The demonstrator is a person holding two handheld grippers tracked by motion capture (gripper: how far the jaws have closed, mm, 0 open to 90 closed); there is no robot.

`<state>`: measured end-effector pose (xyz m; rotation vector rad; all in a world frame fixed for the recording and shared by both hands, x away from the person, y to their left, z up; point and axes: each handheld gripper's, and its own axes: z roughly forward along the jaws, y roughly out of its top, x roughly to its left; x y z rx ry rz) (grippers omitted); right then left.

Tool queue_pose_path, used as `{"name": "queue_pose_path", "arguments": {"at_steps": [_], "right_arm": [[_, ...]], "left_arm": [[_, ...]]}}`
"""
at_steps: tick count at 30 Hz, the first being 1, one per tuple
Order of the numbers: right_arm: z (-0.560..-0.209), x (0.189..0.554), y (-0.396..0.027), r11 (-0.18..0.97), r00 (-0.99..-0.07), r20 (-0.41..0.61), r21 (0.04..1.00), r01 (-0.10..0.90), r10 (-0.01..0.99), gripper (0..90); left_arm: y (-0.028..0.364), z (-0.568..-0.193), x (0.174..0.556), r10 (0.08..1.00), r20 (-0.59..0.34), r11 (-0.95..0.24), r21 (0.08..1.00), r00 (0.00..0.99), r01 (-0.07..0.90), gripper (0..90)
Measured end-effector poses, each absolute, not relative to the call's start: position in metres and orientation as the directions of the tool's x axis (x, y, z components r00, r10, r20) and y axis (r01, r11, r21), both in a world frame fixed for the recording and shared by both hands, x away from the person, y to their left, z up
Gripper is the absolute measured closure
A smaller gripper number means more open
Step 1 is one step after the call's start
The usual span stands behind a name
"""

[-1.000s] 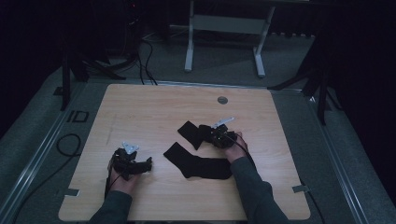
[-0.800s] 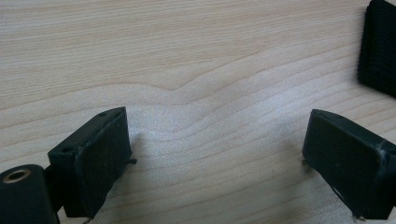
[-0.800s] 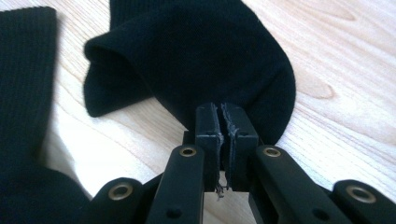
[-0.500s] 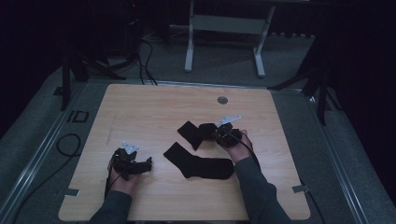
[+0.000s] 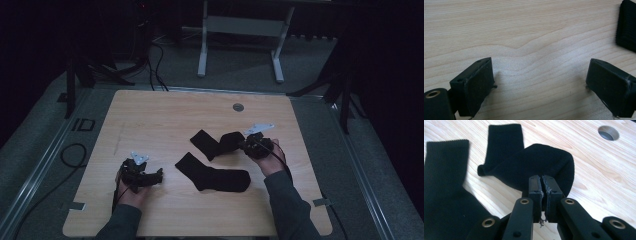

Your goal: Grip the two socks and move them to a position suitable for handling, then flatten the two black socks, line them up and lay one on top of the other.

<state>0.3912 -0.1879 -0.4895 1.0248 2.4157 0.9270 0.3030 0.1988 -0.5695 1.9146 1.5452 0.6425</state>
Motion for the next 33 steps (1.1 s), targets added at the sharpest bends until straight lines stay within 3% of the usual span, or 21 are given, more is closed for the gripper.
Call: {"name": "queue_pose_path", "arguments": {"at_steps": [33], "right_arm": [[-0.507, 0.382, -0.215, 0.548, -0.659, -0.076, 0.629, 0.551, 0.748, 85.3]], "left_arm": [[0.199, -0.569, 0.304, 0.978, 0.006, -0.151, 0.704, 0.207, 0.694, 7.9]]}}
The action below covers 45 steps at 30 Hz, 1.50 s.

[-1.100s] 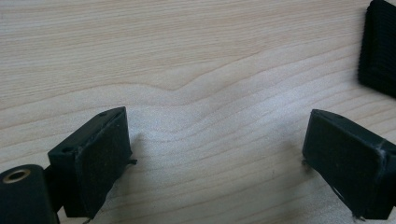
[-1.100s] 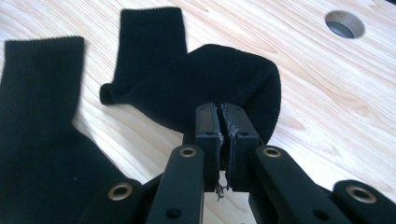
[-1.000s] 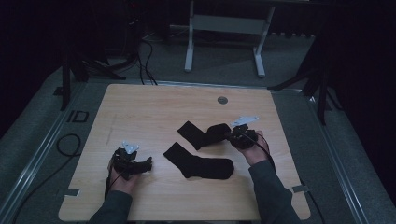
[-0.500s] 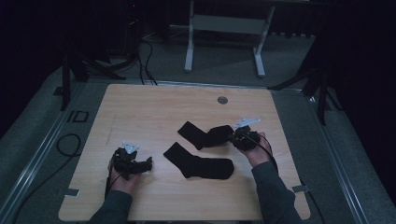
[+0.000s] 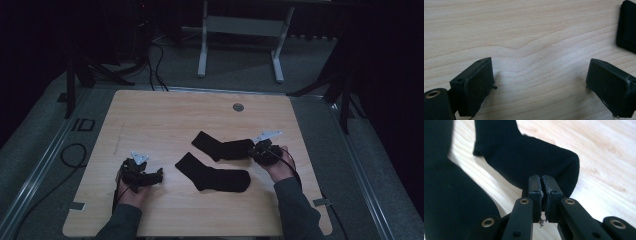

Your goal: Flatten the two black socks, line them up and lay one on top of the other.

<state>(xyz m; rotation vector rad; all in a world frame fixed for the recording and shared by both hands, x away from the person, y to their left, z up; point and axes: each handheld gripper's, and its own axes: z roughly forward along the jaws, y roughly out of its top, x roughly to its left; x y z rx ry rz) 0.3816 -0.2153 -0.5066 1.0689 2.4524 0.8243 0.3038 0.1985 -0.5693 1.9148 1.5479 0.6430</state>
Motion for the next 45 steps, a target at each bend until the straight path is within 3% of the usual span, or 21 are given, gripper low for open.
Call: {"name": "queue_pose_path", "arguments": {"at_steps": [10, 35, 45], "right_arm": [[-0.494, 0.379, -0.218, 0.531, -0.655, -0.082, 0.665, 0.526, 0.751, 68.7], [-0.51, 0.403, -0.128, 0.622, -0.784, -0.051, 0.64, 0.45, 0.619, 62.3], [-0.527, 0.424, -0.1, 0.642, -0.79, -0.029, 0.602, 0.475, 0.612, 58.5]], "left_arm": [[0.198, -0.569, 0.304, 0.978, 0.005, -0.15, 0.704, 0.207, 0.694, 7.9], [0.198, -0.569, 0.304, 0.979, 0.004, -0.149, 0.704, 0.206, 0.694, 7.9], [0.198, -0.569, 0.304, 0.978, 0.005, -0.15, 0.704, 0.206, 0.694, 7.9]]}}
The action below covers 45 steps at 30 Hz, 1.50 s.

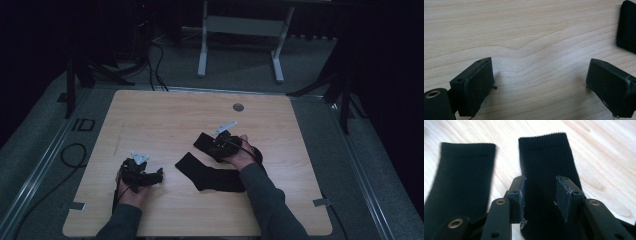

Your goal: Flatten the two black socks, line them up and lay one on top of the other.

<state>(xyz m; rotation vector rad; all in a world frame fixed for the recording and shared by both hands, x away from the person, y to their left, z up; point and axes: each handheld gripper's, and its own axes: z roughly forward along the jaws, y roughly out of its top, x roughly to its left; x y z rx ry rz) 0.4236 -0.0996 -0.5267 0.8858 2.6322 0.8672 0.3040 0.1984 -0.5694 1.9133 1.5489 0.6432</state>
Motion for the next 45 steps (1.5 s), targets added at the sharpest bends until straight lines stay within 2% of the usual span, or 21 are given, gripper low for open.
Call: {"name": "queue_pose_path", "arguments": {"at_steps": [5, 7, 12, 14, 19, 22, 45], "right_arm": [[-0.544, 0.432, -0.098, 0.638, -0.771, -0.009, 0.569, 0.519, 0.636, 58.1], [-0.544, 0.432, -0.098, 0.633, -0.768, -0.009, 0.571, 0.522, 0.641, 62.1], [-0.543, 0.433, -0.1, 0.635, -0.77, -0.005, 0.568, 0.523, 0.639, 80.5], [-0.543, 0.433, -0.099, 0.642, -0.774, -0.011, 0.567, 0.516, 0.633, 83.8], [-0.54, 0.43, -0.101, 0.638, -0.771, -0.019, 0.575, 0.512, 0.637, 85.0], [-0.527, 0.422, -0.104, 0.65, -0.78, -0.059, 0.593, 0.475, 0.623, 85.1], [-0.443, 0.373, -0.14, 0.633, -0.777, -0.175, 0.698, 0.335, 0.605, 85.1]], "left_arm": [[0.198, -0.569, 0.304, 0.979, 0.005, -0.149, 0.704, 0.206, 0.694, 7.9], [0.198, -0.569, 0.304, 0.979, 0.004, -0.147, 0.705, 0.203, 0.694, 7.9], [0.198, -0.569, 0.304, 0.98, 0.004, -0.143, 0.704, 0.197, 0.695, 7.9], [0.198, -0.569, 0.304, 0.98, 0.004, -0.143, 0.704, 0.197, 0.696, 7.9], [0.197, -0.569, 0.304, 0.981, 0.005, -0.142, 0.703, 0.196, 0.697, 8.0], [0.197, -0.569, 0.304, 0.981, 0.005, -0.142, 0.703, 0.196, 0.696, 7.9], [0.197, -0.569, 0.304, 0.982, 0.004, -0.136, 0.704, 0.187, 0.697, 8.2]]}}
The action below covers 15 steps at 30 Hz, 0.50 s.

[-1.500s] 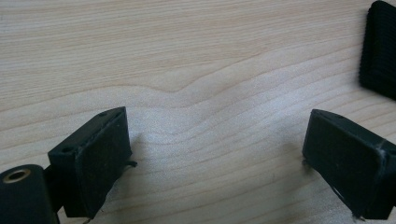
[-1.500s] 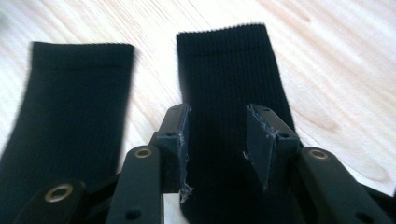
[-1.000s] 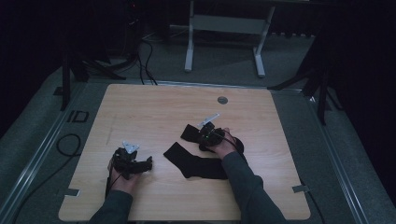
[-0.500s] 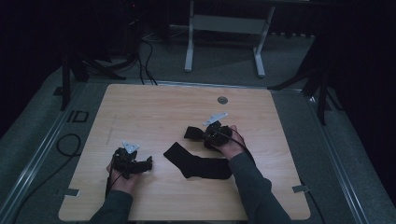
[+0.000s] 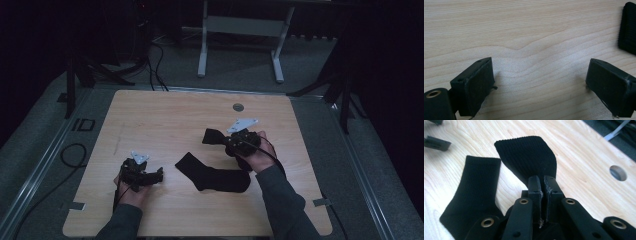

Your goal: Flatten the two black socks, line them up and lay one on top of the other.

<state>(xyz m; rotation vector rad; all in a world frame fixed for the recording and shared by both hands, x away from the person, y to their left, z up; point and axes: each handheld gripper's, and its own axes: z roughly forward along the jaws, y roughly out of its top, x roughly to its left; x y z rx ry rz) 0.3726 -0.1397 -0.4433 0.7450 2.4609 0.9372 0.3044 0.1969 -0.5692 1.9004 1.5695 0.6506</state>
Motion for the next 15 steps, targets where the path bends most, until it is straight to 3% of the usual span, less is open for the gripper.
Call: {"name": "queue_pose_path", "arguments": {"at_steps": [15], "right_arm": [[-0.393, 0.34, -0.163, 0.557, -0.772, -0.168, 0.785, 0.271, 0.613, 84.9]], "left_arm": [[0.197, -0.569, 0.304, 0.982, 0.004, -0.136, 0.704, 0.187, 0.697, 8.2]]}}
